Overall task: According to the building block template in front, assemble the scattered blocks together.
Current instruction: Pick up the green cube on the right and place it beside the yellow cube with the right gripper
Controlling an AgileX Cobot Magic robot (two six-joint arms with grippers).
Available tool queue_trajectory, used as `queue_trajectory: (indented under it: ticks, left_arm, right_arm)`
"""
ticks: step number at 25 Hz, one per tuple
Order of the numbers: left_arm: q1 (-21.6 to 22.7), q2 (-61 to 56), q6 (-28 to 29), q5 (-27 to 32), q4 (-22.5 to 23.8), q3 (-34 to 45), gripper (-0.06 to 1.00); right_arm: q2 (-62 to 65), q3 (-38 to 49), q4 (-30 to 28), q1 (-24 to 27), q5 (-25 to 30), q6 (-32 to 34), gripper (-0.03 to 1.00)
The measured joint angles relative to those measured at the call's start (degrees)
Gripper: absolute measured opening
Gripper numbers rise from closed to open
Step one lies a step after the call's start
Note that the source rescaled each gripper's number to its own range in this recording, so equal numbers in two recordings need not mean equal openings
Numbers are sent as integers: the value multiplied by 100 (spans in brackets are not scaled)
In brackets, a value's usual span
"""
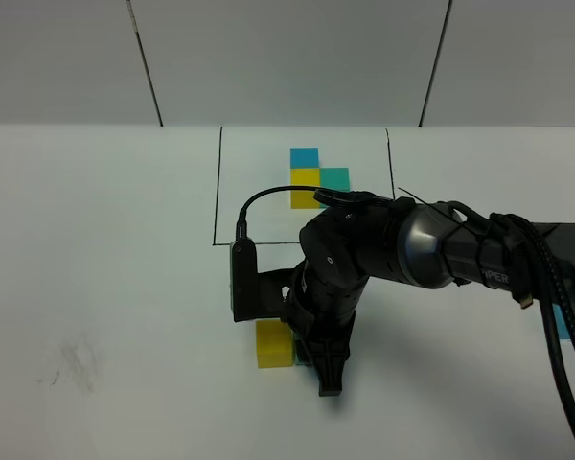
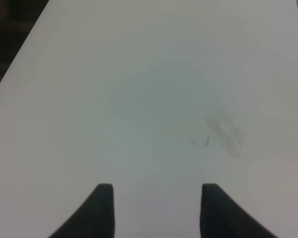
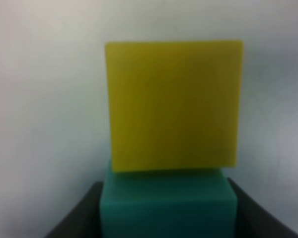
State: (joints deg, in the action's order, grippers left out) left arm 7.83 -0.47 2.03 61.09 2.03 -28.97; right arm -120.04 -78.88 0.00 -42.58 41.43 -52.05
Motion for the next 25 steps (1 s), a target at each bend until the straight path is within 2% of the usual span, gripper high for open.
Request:
queue_trajectory:
  ticks: [19, 25]
  left_arm:
    - [0, 0, -5, 0, 0, 0, 0]
    - [0, 0, 1, 0, 0, 0, 0]
  right_arm:
    - [-139, -58, 0, 0, 13, -74, 2]
    - [-338, -440, 0, 0, 490, -74, 2]
